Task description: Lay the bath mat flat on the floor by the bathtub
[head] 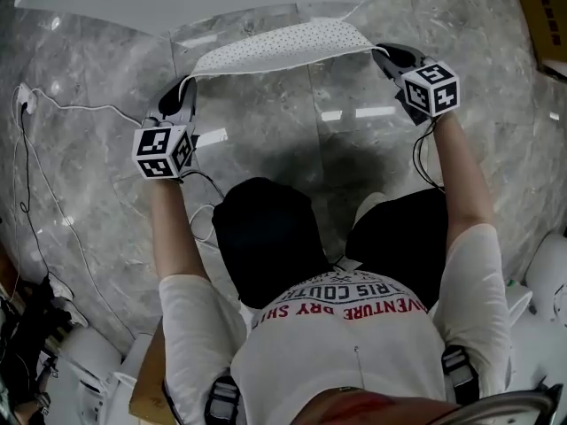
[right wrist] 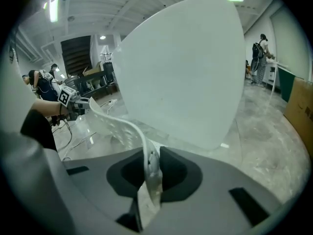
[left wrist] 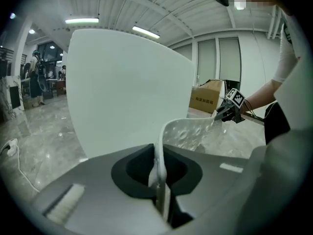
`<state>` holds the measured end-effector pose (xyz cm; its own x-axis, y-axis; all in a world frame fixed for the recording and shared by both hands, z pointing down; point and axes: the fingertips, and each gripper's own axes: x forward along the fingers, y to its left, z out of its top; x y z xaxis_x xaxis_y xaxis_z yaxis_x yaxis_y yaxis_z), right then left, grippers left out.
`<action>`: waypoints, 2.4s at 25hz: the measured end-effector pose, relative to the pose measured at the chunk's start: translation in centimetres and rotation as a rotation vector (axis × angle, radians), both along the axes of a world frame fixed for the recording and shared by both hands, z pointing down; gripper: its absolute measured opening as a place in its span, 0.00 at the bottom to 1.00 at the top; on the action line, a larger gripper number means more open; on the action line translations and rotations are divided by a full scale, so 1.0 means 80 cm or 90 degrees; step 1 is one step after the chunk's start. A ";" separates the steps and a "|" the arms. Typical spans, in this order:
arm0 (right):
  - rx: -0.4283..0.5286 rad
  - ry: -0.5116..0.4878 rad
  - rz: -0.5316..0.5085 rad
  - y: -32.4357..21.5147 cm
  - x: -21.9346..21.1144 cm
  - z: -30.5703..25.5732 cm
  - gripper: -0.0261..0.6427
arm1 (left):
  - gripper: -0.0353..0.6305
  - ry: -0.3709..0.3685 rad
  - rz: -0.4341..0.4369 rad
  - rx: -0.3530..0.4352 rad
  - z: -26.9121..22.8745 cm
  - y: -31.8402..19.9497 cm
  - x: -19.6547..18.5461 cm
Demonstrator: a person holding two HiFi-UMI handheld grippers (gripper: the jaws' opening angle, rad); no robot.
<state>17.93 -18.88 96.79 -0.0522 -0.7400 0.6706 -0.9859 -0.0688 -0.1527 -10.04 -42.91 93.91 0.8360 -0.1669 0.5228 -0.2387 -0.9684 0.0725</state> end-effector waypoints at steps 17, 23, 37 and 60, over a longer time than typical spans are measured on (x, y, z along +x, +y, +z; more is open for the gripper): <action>-0.147 -0.096 0.028 0.060 -0.052 0.153 0.19 | 0.08 -0.139 -0.014 -0.133 0.167 0.080 -0.057; -0.205 -0.122 0.054 0.084 -0.064 0.196 0.22 | 0.08 -0.158 -0.032 -0.209 0.202 0.096 -0.056; -0.330 -0.079 -0.174 0.107 -0.106 0.178 0.46 | 0.54 -0.273 0.098 -0.170 0.199 0.141 -0.083; -0.190 -0.069 -0.119 -0.006 -0.095 0.082 0.05 | 0.07 -0.174 -0.131 -0.176 0.127 0.057 -0.118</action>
<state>10.34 -19.34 103.33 -0.2503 -0.4838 0.8386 -0.9650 0.0542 -0.2567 -19.52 -38.37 104.05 0.6243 -0.1382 0.7689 -0.4710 -0.8518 0.2294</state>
